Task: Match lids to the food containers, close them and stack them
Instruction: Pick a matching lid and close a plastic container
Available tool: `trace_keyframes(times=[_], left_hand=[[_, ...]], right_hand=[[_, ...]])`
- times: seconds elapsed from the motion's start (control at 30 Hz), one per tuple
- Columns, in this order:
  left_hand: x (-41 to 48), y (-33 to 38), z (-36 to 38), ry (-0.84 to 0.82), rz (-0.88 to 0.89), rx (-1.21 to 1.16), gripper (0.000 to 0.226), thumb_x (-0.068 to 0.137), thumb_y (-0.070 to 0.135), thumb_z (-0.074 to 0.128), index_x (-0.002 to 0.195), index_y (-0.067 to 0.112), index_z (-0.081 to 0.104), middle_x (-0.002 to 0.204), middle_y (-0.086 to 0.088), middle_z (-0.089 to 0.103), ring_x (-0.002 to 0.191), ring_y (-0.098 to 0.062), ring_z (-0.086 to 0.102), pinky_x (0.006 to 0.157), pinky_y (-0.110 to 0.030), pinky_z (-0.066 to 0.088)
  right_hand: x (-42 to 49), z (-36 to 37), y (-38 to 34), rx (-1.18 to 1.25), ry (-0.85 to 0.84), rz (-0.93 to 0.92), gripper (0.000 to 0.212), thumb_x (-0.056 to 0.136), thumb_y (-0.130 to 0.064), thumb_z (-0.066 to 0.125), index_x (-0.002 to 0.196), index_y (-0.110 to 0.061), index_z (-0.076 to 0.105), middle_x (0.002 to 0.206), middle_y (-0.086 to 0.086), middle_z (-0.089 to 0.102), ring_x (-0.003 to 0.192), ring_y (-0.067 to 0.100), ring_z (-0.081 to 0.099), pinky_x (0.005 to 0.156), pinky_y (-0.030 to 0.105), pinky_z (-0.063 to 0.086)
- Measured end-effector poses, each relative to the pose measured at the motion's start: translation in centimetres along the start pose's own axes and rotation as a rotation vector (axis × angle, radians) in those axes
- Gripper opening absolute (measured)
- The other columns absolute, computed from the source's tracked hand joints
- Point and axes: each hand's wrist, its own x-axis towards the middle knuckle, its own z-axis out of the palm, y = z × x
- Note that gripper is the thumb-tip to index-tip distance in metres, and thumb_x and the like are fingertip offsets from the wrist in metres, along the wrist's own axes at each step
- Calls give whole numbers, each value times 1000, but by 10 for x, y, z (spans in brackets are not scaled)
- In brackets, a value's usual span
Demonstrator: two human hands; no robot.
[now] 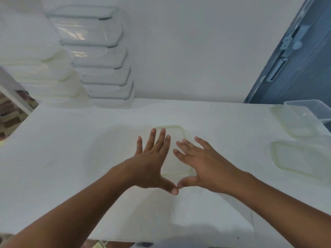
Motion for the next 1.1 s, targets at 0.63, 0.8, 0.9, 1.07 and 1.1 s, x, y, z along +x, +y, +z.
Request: trace_keyframes(times=[0.63, 0.8, 0.9, 1.07, 1.1], left_hand=[[5, -11, -11, -19, 92, 173, 141, 71, 92, 54, 153, 21, -36, 155, 4, -49, 137, -17, -53, 121, -57, -19], [4, -6, -21, -25, 69, 242, 140, 73, 87, 60, 155, 18, -32, 159, -1, -41, 145, -22, -42, 120, -60, -19], [4, 3, -23, 38, 79, 317, 135, 79, 79, 63, 158, 8, -22, 166, -12, -27, 152, -31, -28, 123, -57, -14], [3, 9, -8, 187, 141, 400, 113, 90, 60, 59, 160, -1, -4, 168, -25, -2, 158, -36, -3, 127, -43, -10], [2, 9, -7, 188, 140, 392, 111, 90, 59, 59, 160, -1, -4, 168, -24, -2, 158, -35, -3, 127, -42, -10]], right_hand=[[27, -7, -5, -300, -285, 98, 129, 79, -88, 36, 153, 3, -18, 161, 23, -23, 151, 34, -20, 124, 53, -4], [28, -12, -6, -358, -313, 89, 128, 80, -88, 35, 152, 4, -18, 161, 25, -22, 152, 35, -18, 123, 55, -3], [30, -10, -7, -410, -293, 85, 122, 85, -83, 34, 152, 6, -16, 161, 27, -18, 153, 38, -12, 120, 63, -3], [25, 13, -6, -477, -109, 60, 105, 91, -69, 36, 153, 10, 9, 160, 34, 10, 151, 43, 14, 114, 71, -4], [24, 14, -6, -472, -109, 60, 103, 92, -68, 35, 153, 10, 7, 160, 34, 7, 151, 43, 12, 114, 70, -6]])
